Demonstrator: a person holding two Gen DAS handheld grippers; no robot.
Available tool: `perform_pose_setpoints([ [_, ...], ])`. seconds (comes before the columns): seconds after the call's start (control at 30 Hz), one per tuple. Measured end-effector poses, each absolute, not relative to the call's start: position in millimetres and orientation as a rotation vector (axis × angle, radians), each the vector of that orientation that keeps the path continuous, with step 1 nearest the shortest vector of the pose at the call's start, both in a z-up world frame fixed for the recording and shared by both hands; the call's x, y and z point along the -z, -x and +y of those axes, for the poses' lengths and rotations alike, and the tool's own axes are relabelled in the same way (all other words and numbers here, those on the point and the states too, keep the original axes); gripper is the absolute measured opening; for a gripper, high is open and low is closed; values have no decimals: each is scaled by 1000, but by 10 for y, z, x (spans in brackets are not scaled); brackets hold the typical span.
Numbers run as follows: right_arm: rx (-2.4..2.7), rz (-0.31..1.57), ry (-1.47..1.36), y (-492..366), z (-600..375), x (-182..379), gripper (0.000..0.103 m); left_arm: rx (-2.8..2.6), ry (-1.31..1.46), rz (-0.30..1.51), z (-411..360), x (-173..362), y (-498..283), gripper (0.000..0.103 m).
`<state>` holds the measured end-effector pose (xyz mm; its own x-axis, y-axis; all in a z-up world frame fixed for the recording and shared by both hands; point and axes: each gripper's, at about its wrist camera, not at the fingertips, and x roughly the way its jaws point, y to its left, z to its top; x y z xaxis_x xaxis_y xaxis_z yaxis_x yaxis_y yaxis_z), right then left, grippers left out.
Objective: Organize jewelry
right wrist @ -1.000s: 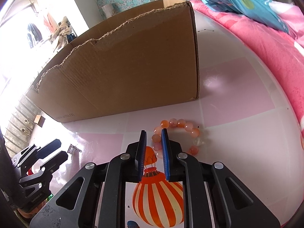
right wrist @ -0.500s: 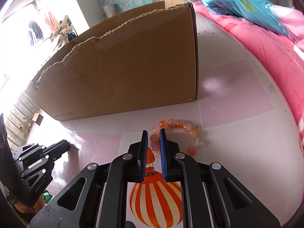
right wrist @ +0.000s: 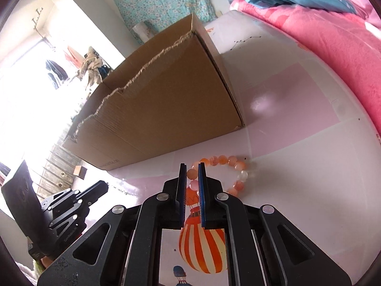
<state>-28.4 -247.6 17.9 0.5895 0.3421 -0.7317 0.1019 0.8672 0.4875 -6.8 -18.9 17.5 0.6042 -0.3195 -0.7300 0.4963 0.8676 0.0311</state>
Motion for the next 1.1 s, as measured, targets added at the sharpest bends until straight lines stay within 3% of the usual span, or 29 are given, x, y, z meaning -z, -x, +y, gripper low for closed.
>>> perform_pose_setpoints([
  [0.37,-239,829,-684,520,-2708,-504,7,532,-131,755,-83,-544,118,1],
  [0.73,-327,729,-662,530,-2637,-1029,7,572,-113,635,-98,-1154,182,1],
  [1.1,-390,678,-603,20,-2602,-1543,7,515,-190,615,-332,-1549,-376,1],
])
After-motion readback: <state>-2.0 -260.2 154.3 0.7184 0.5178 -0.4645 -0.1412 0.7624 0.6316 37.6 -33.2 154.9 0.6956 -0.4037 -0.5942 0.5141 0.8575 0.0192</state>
